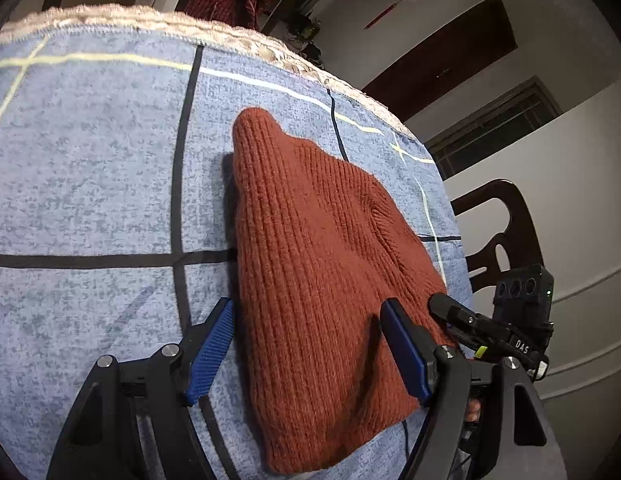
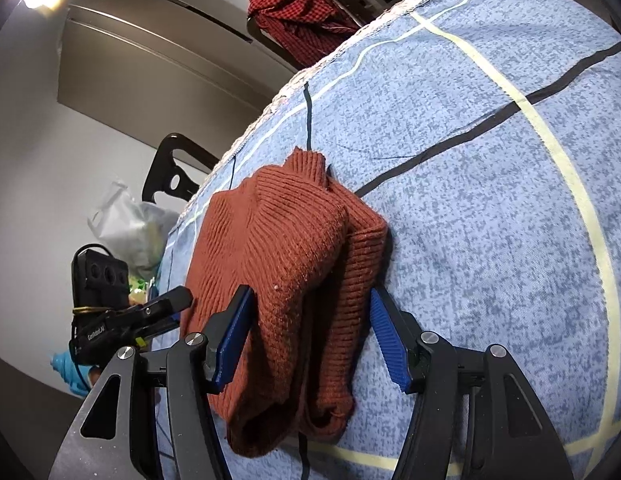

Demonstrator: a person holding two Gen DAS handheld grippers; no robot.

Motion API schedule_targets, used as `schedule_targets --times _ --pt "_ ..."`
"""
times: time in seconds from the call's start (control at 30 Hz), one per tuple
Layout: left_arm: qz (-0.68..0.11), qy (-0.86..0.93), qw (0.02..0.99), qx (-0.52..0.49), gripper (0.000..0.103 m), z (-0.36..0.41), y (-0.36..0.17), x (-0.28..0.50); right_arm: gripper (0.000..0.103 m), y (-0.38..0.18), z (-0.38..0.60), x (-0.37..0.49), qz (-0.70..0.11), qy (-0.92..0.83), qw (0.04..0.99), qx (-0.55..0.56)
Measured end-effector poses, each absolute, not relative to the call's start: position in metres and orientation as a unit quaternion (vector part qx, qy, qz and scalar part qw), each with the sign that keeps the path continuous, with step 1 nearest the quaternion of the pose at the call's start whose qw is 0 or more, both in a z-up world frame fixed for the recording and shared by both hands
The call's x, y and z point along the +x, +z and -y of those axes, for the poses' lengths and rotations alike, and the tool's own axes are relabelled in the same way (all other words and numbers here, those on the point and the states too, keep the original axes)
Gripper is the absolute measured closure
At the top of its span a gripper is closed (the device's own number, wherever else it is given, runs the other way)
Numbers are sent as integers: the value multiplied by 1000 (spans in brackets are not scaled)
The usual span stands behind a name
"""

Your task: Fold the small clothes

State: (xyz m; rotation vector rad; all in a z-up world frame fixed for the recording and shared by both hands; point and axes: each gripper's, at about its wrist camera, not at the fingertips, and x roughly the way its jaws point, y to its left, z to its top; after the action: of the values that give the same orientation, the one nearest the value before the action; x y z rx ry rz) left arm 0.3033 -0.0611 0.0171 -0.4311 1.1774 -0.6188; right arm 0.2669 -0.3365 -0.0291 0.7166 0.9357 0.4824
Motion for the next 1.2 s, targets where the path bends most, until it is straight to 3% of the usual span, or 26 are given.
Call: schedule_targets --times 0.17,0.43,0.6,0.8,0.83,0.93,1.2 --pt "-549 -280 760 -206 27 63 11 307 44 -28 336 270 -439 226 806 325" --pt "-539 -235 798 -134 27 65 17 301 44 0 326 260 -407 106 892 164" --pt "-524 -222 810 -140 27 60 30 309 44 31 300 259 -351 103 926 94" --pt "-487 -237 827 -153 28 67 54 310 44 34 253 290 -364 156 917 36" --pt "-484 -235 829 -153 28 68 55 310 45 31 249 294 -371 160 914 27" --pt "-497 -217 831 -120 28 79 47 313 63 15 244 312 -410 160 898 4" --pt "-524 -196 823 -96 28 83 22 313 63 1 273 316 -414 114 903 18"
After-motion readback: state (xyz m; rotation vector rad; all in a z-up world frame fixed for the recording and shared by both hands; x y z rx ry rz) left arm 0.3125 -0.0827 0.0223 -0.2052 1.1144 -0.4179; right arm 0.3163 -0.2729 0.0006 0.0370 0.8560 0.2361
